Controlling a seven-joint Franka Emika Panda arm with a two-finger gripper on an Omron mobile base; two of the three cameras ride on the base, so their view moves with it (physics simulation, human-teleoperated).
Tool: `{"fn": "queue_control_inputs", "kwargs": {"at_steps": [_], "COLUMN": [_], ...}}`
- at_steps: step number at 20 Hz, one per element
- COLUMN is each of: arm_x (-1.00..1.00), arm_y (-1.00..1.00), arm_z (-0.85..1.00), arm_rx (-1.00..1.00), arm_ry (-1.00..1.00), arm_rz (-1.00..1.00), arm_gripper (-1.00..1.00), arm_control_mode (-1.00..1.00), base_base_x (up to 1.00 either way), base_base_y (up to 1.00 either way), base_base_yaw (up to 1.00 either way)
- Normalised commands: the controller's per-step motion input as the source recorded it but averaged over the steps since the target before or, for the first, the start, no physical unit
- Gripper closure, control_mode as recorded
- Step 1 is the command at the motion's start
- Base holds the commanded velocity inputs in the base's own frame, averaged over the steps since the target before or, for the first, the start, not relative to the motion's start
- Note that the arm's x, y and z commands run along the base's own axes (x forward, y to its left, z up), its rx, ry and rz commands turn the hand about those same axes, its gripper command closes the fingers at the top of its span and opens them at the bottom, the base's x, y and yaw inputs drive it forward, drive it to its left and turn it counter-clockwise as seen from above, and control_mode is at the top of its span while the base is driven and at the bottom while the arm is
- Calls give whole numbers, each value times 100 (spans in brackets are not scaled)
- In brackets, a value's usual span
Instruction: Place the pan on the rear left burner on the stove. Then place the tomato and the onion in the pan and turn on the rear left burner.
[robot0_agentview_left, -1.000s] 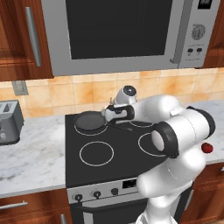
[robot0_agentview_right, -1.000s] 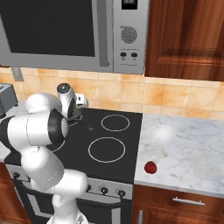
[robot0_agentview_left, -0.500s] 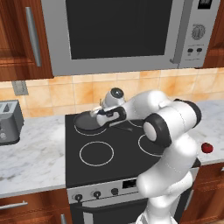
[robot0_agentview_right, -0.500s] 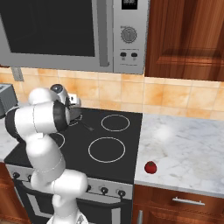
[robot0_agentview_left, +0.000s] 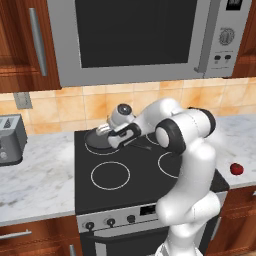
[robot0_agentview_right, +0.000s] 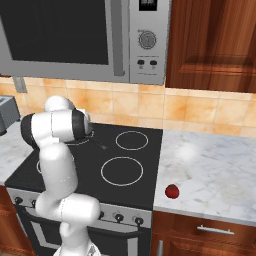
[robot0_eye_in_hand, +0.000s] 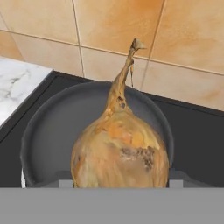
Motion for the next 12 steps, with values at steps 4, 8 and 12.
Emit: {"fn": "queue_control_inputs", "kwargs": {"at_steps": [4, 8, 12], "arm_x": [33, 38, 33], "arm_y": [24, 19, 11], "arm_z": [-23, -25, -23], "arm_rx": [0, 0, 0], "arm_ry": [2, 5, 6], "arm_rz": [0, 0, 0], "arm_gripper": [100, 100, 100], "arm_control_mode": [-100, -100, -100], "base_base_x": [0, 0, 0], "base_base_y": [0, 0, 0], "base_base_yaw": [0, 0, 0]}}
